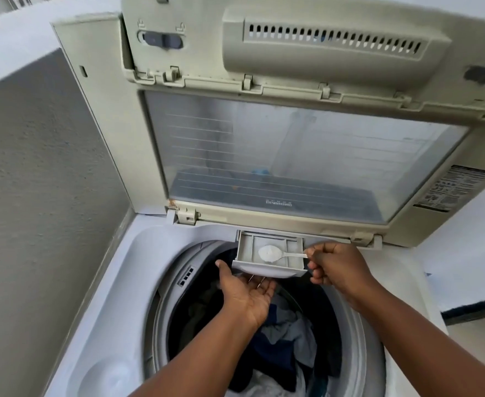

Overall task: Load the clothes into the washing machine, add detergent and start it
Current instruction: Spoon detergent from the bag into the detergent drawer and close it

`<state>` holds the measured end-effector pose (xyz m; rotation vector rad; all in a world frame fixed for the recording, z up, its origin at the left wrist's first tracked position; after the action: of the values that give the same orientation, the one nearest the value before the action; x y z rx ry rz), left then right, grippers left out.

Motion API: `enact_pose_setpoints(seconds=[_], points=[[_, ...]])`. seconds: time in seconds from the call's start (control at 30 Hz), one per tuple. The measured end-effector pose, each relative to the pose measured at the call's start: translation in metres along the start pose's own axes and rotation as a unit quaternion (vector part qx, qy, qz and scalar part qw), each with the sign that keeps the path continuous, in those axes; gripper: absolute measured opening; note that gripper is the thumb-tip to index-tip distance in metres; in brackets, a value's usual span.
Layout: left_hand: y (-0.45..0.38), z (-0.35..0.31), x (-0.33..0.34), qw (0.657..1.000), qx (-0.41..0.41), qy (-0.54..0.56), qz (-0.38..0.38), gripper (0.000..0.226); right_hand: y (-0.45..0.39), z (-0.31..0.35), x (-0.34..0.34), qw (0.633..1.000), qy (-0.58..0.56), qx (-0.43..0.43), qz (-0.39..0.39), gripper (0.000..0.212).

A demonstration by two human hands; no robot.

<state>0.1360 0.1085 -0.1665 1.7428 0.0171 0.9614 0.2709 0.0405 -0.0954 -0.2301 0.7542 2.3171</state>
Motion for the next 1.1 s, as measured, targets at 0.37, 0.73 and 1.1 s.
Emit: enact_pose_setpoints(seconds=[0.37,0.73,1.1], points=[[0.002,0.005,0.005,1.000,0.000,0.016,0.005,0.085,0.001,-0.021,0.008,0.994,0.008,-0.098,-0.051,0.017],[0.007,0.009,0.013,0.999,-0.007,0.035,0.007,0.091,0.011,-0.040,0.010,0.918,0.168,-0.334,-0.132,0.018],[0.008,0.010,0.014,0.999,-0.003,0.044,0.008,0.090,0.011,-0.049,0.009,0.847,0.229,-0.453,-0.160,0.029]])
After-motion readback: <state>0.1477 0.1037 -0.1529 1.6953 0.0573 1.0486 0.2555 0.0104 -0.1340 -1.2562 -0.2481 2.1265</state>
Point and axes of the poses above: each hand's wrist, its own y-axis away from the middle knuckle, its own x-axis out of the palm, z = x × y, the point moved 1 cm from there along -y, towards the middle knuckle, and after that the axes turned 4 degrees about y, right-handed, at the moved point
